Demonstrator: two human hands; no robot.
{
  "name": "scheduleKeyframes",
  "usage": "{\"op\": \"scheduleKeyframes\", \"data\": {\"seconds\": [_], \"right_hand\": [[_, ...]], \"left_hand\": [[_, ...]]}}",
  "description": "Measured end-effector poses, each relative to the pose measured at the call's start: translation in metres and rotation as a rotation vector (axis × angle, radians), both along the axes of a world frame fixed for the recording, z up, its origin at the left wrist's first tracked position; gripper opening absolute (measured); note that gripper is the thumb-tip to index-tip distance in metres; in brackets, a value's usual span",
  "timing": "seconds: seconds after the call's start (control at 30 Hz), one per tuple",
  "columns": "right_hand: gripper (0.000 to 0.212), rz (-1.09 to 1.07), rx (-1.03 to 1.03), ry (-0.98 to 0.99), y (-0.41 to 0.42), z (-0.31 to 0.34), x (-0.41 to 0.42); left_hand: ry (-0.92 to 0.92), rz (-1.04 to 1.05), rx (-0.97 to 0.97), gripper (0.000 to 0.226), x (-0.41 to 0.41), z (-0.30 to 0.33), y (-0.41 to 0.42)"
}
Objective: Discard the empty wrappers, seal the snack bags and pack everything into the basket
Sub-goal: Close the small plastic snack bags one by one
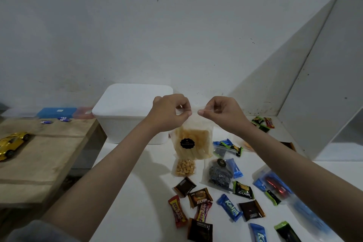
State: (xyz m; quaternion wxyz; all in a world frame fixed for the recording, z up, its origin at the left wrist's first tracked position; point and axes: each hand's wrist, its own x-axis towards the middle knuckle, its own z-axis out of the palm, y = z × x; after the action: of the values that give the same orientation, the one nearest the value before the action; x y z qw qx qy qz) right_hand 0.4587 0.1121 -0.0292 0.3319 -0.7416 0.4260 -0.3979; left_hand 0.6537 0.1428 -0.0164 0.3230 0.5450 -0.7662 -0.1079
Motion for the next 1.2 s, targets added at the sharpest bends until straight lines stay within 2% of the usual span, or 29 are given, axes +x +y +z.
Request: {"op": "scheduleKeyframes", "data": {"seconds": [0.27,0.4,0.53,0.6,0.67,0.77,0.83,0.9,1.03,1.1,1.2], "right_hand": [[0.023,0.001,0.019,-0.039,0.000,-0.003,-0.004],[0.031,-0.047,0.074,-0.164,0.001,-0.001,-0.004],[0.031,-0.068,0.066,-0.193,0.000,-0.003,-0.009],[0.031,-0.081,0.067,-0.180,0.000,-0.005,-0.012],[0.029,-0.087,0.081,-0.168,-0.001,-0.006,-0.017],[0.024,-0.051,0.102,-0.036,-0.001,-0.008,-0.019],[0.020,-0.015,0.111,0.095,0.002,-0.008,-0.017],[0.021,0.039,0.098,0.193,0.004,-0.008,-0.014],[0.016,0.096,0.073,0.290,0.009,-0.004,-0.005],[0.015,0.113,0.148,0.302,0.009,-0.002,-0.004],[0.014,0.140,0.372,0.170,0.009,0.000,-0.007]], "left_hand": [[0.022,-0.030,0.000,0.009,0.001,-0.006,-0.001],[0.035,-0.029,-0.002,0.009,0.001,-0.005,0.001],[0.001,0.077,0.119,0.014,0.005,-0.005,-0.001],[0.082,0.100,0.230,0.014,0.014,-0.006,-0.002],[0.283,0.040,0.342,0.008,0.021,-0.008,-0.002],[0.475,-0.043,0.392,0.012,0.026,-0.013,0.000],[0.453,-0.043,0.375,0.013,0.025,-0.016,-0.001],[0.355,-0.015,0.348,0.011,0.019,-0.016,-0.001],[0.284,-0.021,0.317,0.016,0.005,-0.014,0.004],[0.321,-0.045,0.335,0.020,0.005,-0.014,0.005],[0.439,-0.051,0.325,0.030,0.008,-0.020,0.004]]}}
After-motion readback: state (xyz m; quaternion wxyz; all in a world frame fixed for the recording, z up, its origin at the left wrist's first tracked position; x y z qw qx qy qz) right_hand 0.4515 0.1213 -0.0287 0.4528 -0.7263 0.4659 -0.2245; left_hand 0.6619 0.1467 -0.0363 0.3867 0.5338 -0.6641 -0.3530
